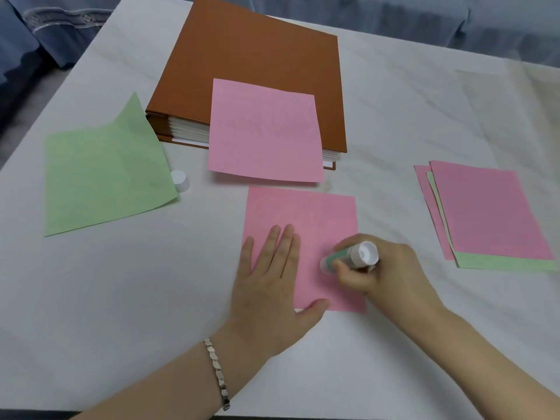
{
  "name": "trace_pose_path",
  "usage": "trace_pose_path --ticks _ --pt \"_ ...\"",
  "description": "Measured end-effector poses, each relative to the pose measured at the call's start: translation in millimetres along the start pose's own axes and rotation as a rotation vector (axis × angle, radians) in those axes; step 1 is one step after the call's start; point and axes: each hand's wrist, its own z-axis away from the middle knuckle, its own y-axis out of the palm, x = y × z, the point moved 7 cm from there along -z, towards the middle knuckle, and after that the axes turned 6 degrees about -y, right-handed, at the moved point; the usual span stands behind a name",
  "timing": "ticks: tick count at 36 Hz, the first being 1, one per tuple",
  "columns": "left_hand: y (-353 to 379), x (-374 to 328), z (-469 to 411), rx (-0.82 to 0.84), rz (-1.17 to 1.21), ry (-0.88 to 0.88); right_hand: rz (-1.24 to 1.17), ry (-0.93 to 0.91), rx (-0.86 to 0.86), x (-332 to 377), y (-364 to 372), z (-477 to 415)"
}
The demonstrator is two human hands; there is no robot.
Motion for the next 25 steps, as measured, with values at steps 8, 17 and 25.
trace_pose_path --ticks 8,17,25 --pt "-1 0 -1 0.014 -0.004 -0.005 -0.002 0.021 -0.023 -5 6 -6" --pt "-2 -1 -1 -0.001 -0.003 -0.002 -0.004 0.003 -0.191 -8 -3 -39" --pt "-6 2 -4 -0.045 0.013 0.145 -0.048 0.096 -0.384 -18 -30 -24"
